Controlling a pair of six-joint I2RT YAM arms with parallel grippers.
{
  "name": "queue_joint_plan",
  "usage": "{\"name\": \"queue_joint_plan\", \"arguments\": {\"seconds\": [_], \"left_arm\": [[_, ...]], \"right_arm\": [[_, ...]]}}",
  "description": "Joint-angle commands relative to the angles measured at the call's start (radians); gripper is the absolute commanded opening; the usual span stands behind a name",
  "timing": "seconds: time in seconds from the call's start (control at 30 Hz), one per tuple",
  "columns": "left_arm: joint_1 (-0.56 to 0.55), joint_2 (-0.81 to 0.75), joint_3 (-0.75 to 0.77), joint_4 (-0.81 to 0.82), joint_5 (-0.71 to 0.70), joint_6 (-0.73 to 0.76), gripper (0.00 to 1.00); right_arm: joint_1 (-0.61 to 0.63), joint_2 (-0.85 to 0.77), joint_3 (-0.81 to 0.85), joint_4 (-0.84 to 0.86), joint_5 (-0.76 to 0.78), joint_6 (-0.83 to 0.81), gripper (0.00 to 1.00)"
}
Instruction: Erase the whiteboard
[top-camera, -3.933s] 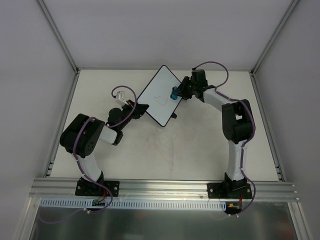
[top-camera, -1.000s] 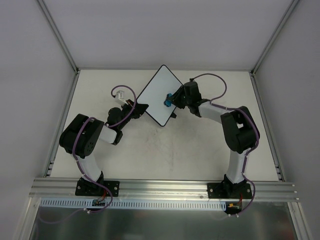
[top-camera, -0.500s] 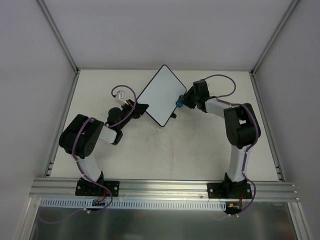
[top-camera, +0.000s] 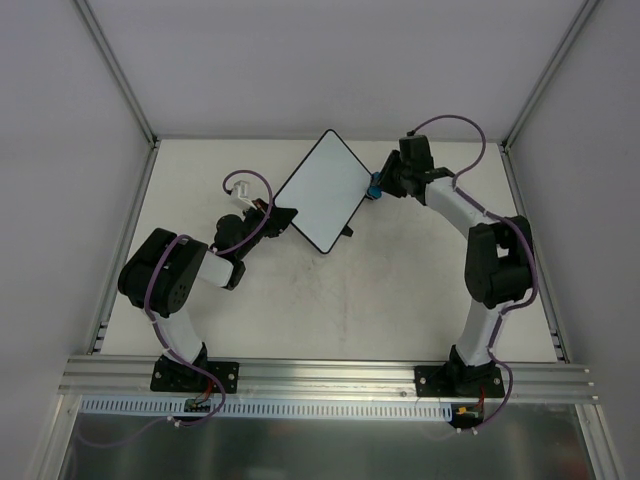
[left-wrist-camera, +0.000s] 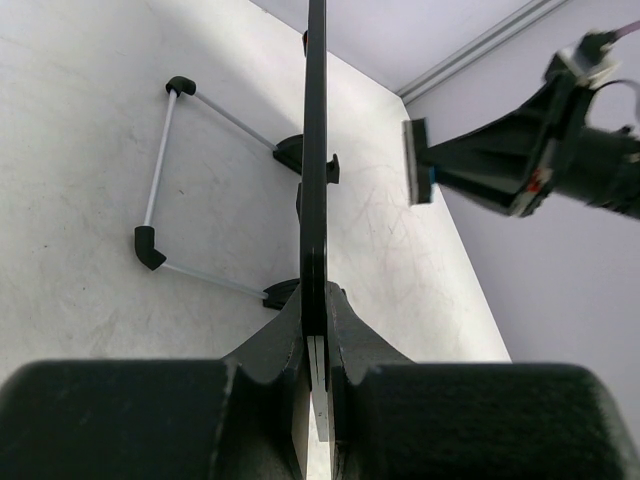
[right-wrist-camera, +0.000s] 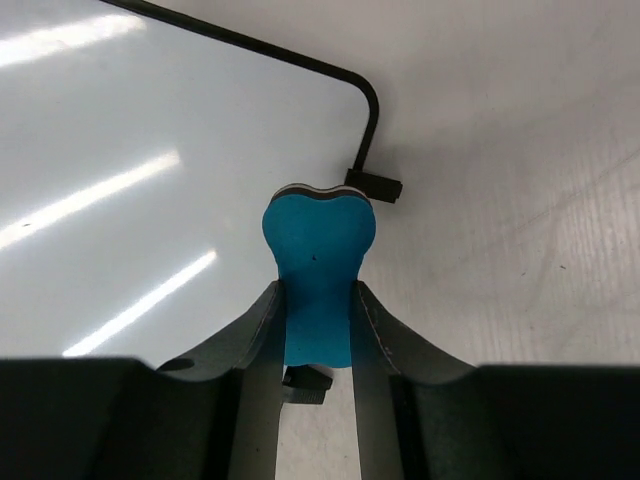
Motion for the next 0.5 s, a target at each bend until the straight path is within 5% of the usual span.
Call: {"name": "queue_joint_plan", "arguments": {"seconds": [0.0,0.47], "left_arm": [[-0.010,-0.002,0.016,0.252,0.033,0.056,0.00],[-0.008,0.004,0.010,0.252,0.016,0.062,0.00]], "right_arm": [[0.012,-0.087,0.083,-0.190,0.026,-0.144,0.00],[0.113,-0.026,0.032,-0.488,0.226,-0.340,0.00]]}}
